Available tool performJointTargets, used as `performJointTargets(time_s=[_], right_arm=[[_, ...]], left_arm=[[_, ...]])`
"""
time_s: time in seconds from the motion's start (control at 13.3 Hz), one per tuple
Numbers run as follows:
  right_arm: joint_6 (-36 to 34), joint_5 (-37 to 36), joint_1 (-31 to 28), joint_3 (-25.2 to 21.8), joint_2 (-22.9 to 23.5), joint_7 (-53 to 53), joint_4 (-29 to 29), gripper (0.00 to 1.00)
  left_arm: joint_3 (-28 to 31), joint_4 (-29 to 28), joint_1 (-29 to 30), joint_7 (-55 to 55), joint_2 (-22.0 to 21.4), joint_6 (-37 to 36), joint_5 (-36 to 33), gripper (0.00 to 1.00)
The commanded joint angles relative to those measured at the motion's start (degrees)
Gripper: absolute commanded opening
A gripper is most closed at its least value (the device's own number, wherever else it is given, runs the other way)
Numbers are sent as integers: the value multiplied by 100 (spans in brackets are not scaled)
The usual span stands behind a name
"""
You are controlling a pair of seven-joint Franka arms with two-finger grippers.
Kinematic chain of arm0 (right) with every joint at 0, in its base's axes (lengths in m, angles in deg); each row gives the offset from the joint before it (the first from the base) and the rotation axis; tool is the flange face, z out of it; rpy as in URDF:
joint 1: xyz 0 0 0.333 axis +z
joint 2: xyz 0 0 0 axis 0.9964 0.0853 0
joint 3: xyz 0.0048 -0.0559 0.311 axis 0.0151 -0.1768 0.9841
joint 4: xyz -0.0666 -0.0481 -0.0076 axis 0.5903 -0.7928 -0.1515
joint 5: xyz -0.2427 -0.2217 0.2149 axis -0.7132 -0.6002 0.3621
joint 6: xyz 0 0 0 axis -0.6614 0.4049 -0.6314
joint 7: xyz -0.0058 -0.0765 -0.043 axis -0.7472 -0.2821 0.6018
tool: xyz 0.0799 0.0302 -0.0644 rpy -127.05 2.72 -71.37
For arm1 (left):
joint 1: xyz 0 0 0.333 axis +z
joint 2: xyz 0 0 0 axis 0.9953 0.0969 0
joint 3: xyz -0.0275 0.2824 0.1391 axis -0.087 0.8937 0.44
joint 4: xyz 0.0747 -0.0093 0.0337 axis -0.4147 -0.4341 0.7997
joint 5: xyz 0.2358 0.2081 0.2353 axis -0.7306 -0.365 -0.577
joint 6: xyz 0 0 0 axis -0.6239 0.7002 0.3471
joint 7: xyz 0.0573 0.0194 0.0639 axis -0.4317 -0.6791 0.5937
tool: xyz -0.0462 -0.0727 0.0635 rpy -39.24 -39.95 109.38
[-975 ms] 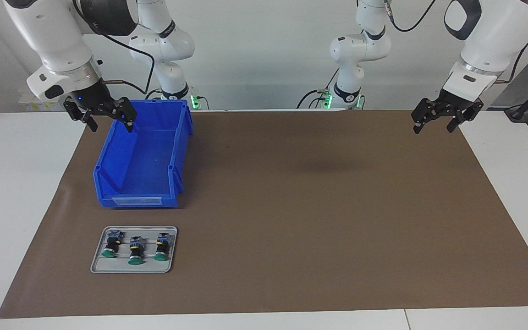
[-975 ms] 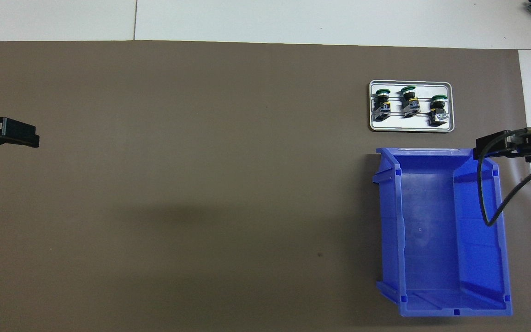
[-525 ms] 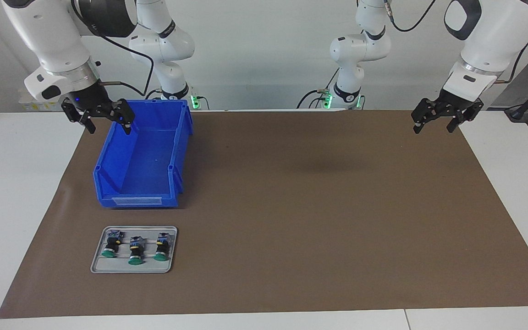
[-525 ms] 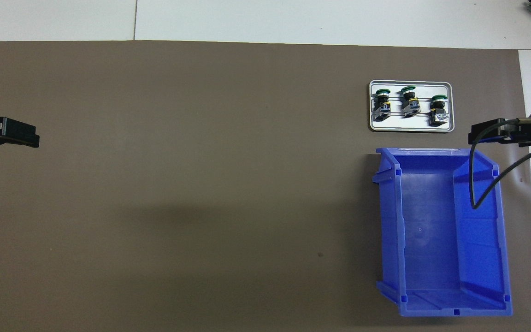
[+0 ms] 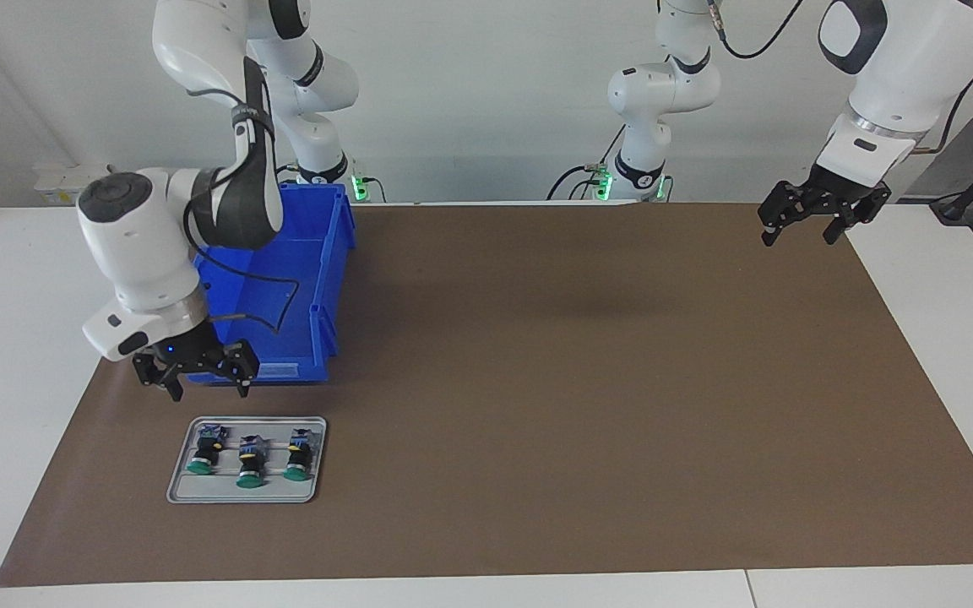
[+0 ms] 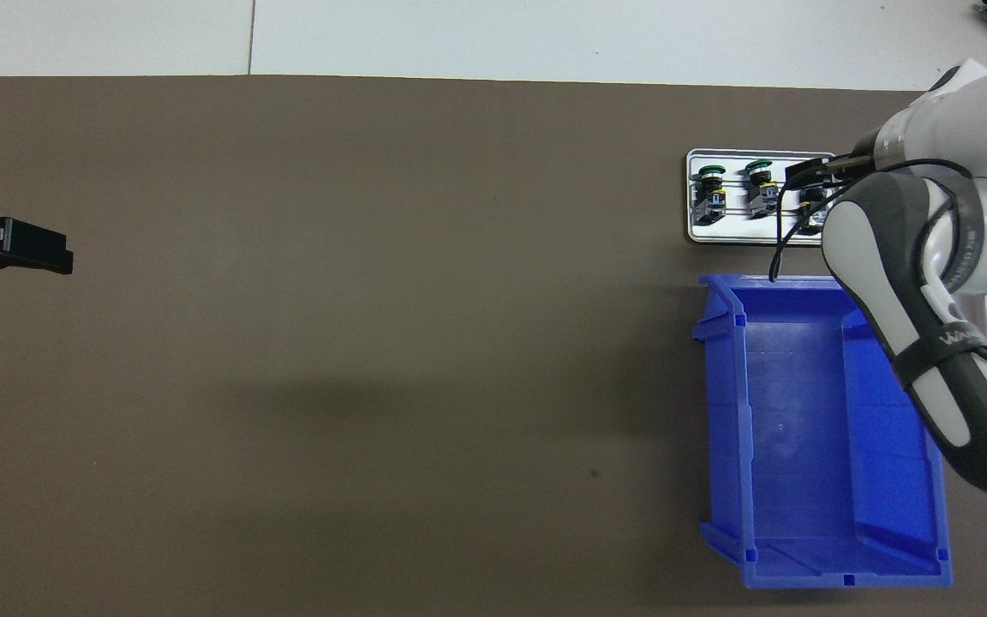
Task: Place and press button with both arms
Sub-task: 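Reach the right gripper to the metal tray and grasp the middle cylinder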
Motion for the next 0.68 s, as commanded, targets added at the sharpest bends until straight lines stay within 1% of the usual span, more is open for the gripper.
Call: performJointTargets(time_s=[0.0, 0.15, 0.23, 0.45, 0.53, 0.6], right_arm=[[310, 166, -115, 24, 596, 339, -308, 100], [731, 814, -160, 16, 782, 899, -238, 100], [768, 957, -168, 16, 835, 1068, -220, 100], [777, 985, -107, 16, 897, 1104, -159, 100], [838, 985, -98, 16, 914, 1157, -2, 99], [1117, 985, -81, 16, 906, 1253, 165, 95]], left_arm=[[-27, -179, 61, -37, -161, 44, 51, 100], [-27, -179, 61, -37, -161, 44, 51, 100], [-27, -179, 61, -37, -161, 44, 51, 100], [-27, -179, 61, -37, -161, 44, 51, 100], [-27, -179, 61, -37, -161, 44, 51, 100], [-27, -179, 61, -37, -161, 44, 51, 100]])
